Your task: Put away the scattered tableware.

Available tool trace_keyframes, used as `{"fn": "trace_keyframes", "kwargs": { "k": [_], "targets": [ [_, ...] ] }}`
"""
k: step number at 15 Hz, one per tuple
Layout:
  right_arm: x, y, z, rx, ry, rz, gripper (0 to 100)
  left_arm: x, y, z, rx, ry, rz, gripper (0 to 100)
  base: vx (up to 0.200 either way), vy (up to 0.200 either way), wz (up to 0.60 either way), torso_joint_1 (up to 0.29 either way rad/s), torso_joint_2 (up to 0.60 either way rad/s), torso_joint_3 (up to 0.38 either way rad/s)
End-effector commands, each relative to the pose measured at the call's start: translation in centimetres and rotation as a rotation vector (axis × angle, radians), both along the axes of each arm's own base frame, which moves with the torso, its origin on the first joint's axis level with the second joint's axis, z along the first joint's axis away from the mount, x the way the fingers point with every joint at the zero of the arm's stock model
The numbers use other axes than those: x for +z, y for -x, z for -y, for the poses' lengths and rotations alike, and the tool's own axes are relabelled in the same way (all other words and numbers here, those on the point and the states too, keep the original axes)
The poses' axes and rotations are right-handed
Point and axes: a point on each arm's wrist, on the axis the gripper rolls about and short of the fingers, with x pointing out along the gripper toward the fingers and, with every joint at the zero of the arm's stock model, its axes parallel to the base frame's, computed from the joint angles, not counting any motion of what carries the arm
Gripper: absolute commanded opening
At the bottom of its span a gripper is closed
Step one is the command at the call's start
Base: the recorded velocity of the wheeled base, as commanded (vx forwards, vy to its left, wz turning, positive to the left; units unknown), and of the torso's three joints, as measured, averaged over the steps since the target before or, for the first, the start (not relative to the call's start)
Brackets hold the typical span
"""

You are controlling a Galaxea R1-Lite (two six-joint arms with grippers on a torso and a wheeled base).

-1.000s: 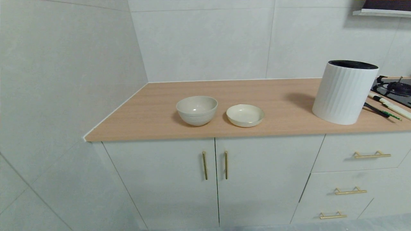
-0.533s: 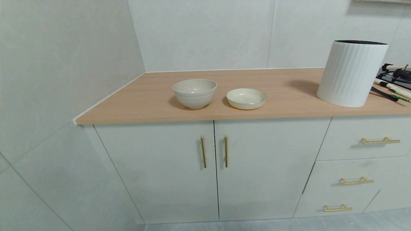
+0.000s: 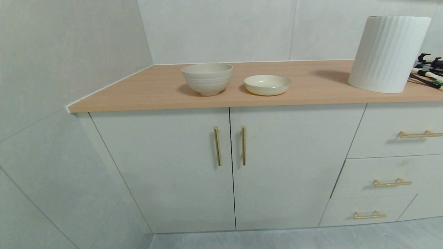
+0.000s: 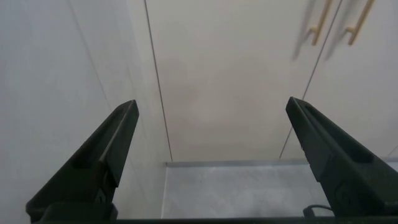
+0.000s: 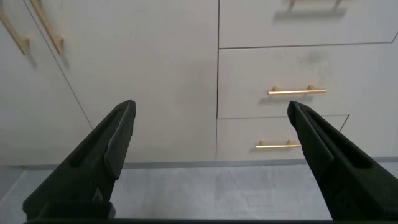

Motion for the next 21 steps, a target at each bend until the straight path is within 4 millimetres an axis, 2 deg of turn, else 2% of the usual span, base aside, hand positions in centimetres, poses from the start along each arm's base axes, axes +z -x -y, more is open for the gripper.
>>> {"fn": "trace_keyframes", "kwargs": {
  "k": [1, 9, 11, 21],
  "targets": [
    [0.0, 0.0, 0.0, 0.0, 0.0, 0.0, 100, 0.01, 0.0, 0.0, 0.001, 0.0, 0.001, 100, 0.0, 0.0, 0.0, -0.036, 0.11, 0.051],
    [0.01, -0.01, 0.0, 0.002, 0.003, -0.001, 100, 0.01, 0.0, 0.0, 0.001, 0.0, 0.001, 100, 0.0, 0.0, 0.0, -0.002, 0.01, 0.012],
    [0.0, 0.0, 0.0, 0.0, 0.002, 0.0, 100, 0.01, 0.0, 0.0, 0.001, 0.0, 0.001, 100, 0.0, 0.0, 0.6, 0.0, 0.0, 0.002],
    [-0.01, -0.01, 0.0, 0.002, 0.005, -0.003, 100, 0.01, 0.0, 0.0, 0.0, 0.002, 0.001, 100, 0.0, 0.0, 0.0, 0.0, 0.0, 0.0]
  ]
}}
